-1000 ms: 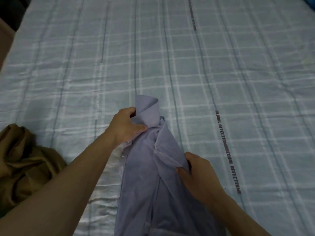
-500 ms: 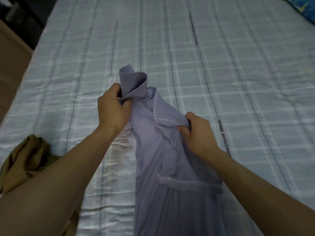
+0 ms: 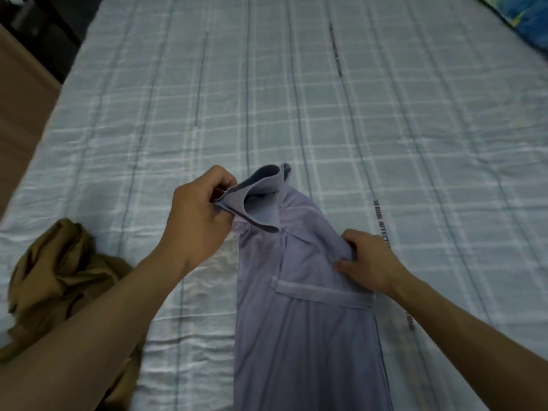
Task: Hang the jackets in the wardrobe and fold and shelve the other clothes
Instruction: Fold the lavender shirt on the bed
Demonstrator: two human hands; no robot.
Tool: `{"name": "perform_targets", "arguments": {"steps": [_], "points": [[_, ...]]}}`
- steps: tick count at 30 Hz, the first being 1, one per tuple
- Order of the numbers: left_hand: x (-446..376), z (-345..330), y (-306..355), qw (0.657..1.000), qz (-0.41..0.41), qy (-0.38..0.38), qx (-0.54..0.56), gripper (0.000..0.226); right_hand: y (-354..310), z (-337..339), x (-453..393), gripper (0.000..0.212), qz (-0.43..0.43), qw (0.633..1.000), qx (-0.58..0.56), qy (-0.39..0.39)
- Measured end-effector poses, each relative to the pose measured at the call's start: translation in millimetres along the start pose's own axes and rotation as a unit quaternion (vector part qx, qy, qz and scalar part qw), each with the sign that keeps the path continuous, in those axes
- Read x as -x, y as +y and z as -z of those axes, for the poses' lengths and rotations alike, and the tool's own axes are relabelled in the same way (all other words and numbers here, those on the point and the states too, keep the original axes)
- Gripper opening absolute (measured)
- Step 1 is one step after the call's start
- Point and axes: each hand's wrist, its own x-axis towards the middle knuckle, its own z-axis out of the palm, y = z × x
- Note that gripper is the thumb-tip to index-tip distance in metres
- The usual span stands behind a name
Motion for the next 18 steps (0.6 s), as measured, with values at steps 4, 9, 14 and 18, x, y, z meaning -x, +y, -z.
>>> {"name": "perform_targets", "arguments": {"steps": [4, 9, 14, 18], "points": [[39.6, 17.0, 16.9, 0.996, -0.079, -0.051, 0.002, 0.013, 5.4, -3.4, 30.6, 0.023, 0.07, 0.995, -0.032, 0.06], [109.1, 33.1, 35.7, 0.984, -0.156, -0.085, -0.006, 0.013, 4.8, -9.1, 76.6, 0.025, 0.13, 0.985, 0.008, 0.115], [217.3, 22.5, 25.7, 0.959, -0.196, -0.197, -0.056, 0.022, 22.2, -29.7, 112.6, 0.028, 0.17, 0.971, 0.12, 0.115], [317.1, -8.6, -2.8, 0.93, -0.213, -0.267, -0.138, 0.035, 33.5, -47.8, 146.3, 0.044, 0.127, 0.972, 0.101, 0.168]]}}
